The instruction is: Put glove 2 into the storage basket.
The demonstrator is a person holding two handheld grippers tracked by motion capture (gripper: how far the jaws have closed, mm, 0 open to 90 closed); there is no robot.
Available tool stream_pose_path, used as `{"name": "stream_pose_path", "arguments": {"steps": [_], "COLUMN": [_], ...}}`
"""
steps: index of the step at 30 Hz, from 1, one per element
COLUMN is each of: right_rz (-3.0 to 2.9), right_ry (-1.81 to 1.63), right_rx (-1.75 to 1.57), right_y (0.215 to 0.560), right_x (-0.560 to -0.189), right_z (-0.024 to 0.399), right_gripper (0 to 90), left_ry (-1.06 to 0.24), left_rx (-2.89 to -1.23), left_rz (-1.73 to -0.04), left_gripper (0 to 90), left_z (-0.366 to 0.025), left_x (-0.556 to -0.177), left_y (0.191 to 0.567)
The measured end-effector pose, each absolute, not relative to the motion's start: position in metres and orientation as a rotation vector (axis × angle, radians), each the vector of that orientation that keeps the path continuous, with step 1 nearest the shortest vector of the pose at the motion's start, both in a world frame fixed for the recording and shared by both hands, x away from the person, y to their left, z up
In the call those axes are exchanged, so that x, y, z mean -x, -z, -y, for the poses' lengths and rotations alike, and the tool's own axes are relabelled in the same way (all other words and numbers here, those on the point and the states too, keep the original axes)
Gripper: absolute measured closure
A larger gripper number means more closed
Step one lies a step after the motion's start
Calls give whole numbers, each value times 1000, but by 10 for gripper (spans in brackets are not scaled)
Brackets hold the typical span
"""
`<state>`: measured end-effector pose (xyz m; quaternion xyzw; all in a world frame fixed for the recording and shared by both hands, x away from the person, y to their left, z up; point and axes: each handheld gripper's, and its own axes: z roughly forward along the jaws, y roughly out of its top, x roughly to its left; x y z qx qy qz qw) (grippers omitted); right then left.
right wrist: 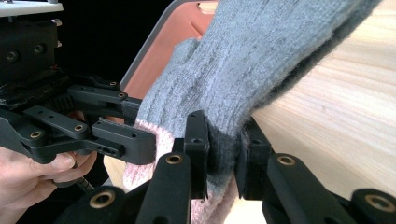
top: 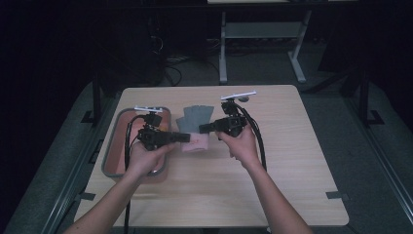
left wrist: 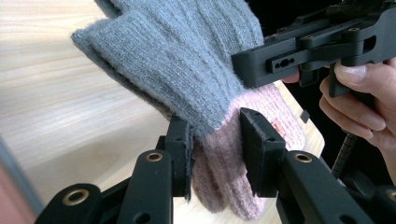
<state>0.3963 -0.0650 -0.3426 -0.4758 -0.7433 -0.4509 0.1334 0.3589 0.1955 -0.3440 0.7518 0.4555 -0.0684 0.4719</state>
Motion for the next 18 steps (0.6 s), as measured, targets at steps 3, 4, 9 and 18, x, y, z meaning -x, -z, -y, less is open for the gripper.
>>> {"name": "stream_pose_path", "arguments": {"steps": [3,4,9,18], "right_rz": [2162,2165,2168,2170], "right_ry": [1304,1306,1308,1322], "right_rx": [1365,1359,1345,1307], "right_y": [341,340,338,334], "right_x": [-399,-400,-403,-408], "right_z": [58,54,44,24], "right_gripper": [770,771,771,771], "left_ry": [157,157,141,118], "left_rx": [-1831,-1831,-1816,-1803], "left_rz": [-1125,-1125,-1141,-1155], "left_gripper": [660,661,661,664], "left_z": [-206,-206,-218,-238], "left_x": [-359,-359,-359,-358], "left_y": [342,342,339,334]}}
